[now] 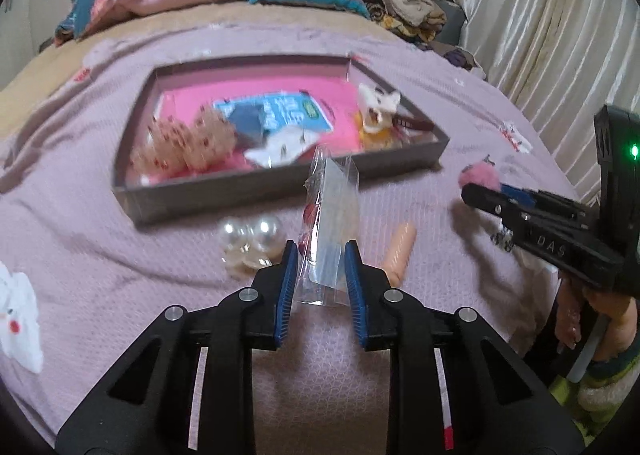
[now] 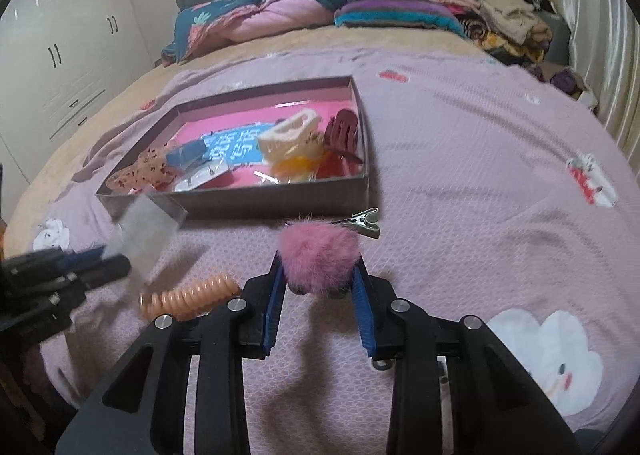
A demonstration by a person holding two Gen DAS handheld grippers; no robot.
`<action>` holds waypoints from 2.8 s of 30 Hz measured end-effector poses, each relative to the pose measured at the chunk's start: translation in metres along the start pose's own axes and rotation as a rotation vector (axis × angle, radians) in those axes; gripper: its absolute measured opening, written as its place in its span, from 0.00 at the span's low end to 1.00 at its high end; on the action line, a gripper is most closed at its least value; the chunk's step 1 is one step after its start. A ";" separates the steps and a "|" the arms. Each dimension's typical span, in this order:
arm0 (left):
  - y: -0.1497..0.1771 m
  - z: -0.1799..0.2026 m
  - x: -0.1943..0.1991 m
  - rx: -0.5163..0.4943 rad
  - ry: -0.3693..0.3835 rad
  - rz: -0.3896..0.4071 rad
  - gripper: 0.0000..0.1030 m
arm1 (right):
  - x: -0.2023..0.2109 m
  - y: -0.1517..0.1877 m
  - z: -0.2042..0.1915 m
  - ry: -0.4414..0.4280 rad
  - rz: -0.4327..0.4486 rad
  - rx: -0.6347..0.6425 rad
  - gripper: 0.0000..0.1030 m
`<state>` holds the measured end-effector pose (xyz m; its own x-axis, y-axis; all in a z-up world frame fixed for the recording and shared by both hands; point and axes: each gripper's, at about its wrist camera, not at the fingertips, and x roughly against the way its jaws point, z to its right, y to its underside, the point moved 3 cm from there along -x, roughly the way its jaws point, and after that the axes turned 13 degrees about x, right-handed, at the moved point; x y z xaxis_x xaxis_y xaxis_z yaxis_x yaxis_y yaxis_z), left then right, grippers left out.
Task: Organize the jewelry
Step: 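Carry the bagged item and pink pompom clip over the tray with both tools, then open the left tool over the tray while the right tool releases the pompom clip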
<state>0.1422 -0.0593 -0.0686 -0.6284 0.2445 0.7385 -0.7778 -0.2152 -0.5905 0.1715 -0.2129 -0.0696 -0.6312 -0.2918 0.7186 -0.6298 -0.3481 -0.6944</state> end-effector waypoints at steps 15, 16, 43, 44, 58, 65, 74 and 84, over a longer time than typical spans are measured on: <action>-0.048 -0.007 0.029 0.056 -0.008 0.114 0.15 | 0.031 -0.017 0.000 0.052 0.103 0.056 0.29; -0.050 -0.009 0.030 0.058 -0.011 0.119 0.15 | 0.033 -0.018 0.000 0.056 0.107 0.060 0.29; -0.133 -0.027 0.020 0.084 -0.009 0.216 0.13 | 0.038 -0.086 -0.029 0.078 0.188 0.215 0.29; -0.134 -0.032 0.016 0.099 -0.011 0.217 0.13 | 0.035 -0.090 -0.031 0.073 0.191 0.221 0.29; -0.137 -0.070 -0.027 0.178 -0.026 0.149 0.13 | -0.020 -0.123 -0.059 -0.016 0.127 0.267 0.29; -0.132 -0.079 -0.040 0.187 -0.065 0.115 0.13 | -0.057 -0.124 -0.073 -0.051 0.061 0.283 0.29; -0.128 -0.088 -0.041 0.208 -0.074 0.081 0.19 | -0.085 -0.105 -0.073 -0.060 -0.002 0.267 0.30; -0.125 -0.086 -0.034 0.194 -0.076 0.079 0.33 | -0.081 -0.098 -0.076 -0.043 -0.010 0.277 0.50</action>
<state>0.2598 0.0408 -0.0481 -0.6785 0.1492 0.7193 -0.7044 -0.4102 -0.5793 0.2495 -0.0874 -0.0628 -0.6022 -0.3226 0.7303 -0.4840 -0.5800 -0.6552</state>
